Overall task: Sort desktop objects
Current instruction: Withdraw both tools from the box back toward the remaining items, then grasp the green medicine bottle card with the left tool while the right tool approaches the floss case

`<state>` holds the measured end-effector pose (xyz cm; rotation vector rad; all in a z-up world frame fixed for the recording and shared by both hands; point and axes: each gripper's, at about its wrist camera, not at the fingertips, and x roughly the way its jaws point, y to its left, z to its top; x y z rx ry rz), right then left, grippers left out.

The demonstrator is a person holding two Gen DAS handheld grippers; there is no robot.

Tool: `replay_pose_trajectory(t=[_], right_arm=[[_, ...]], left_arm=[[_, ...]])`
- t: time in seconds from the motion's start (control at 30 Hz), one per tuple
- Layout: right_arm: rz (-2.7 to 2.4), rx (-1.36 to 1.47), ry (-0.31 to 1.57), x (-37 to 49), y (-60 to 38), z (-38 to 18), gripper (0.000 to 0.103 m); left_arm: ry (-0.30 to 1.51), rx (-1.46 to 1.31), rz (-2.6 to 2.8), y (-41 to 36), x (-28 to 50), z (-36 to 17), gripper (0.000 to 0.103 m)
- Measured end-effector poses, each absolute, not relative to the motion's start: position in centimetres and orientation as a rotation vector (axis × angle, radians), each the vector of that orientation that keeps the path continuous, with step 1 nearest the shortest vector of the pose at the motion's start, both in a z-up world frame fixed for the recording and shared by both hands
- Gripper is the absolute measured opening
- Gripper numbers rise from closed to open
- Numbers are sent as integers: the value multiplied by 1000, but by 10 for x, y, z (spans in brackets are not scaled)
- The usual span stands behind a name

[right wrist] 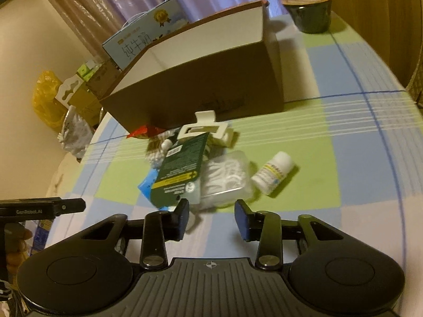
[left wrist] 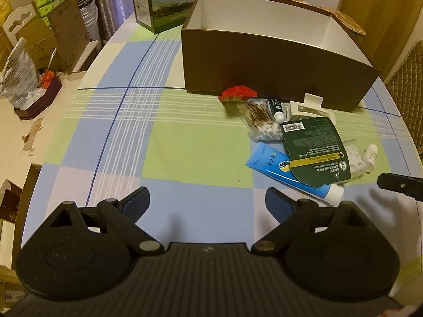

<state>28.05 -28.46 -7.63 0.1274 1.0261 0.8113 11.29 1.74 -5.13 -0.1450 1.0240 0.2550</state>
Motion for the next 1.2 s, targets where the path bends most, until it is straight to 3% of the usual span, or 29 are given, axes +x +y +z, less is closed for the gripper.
replay_pose_trajectory(t=[0.53,0.8,1.0,1.2], right_arm=[[776,258,1041,303,-240,-101,34],[796,420,1035,308,-234,-103,16],[803,252,938,299,-204,-76,11],[900,-166,712,265,-145,-53,10]], left_arm=[[1060,-149,189,74,151,-67,92],[1073,-145,165,91,162,-71,92],[1066,-149,169,102,165,-70,92],[1067,-161,192,113,162,-71,92]])
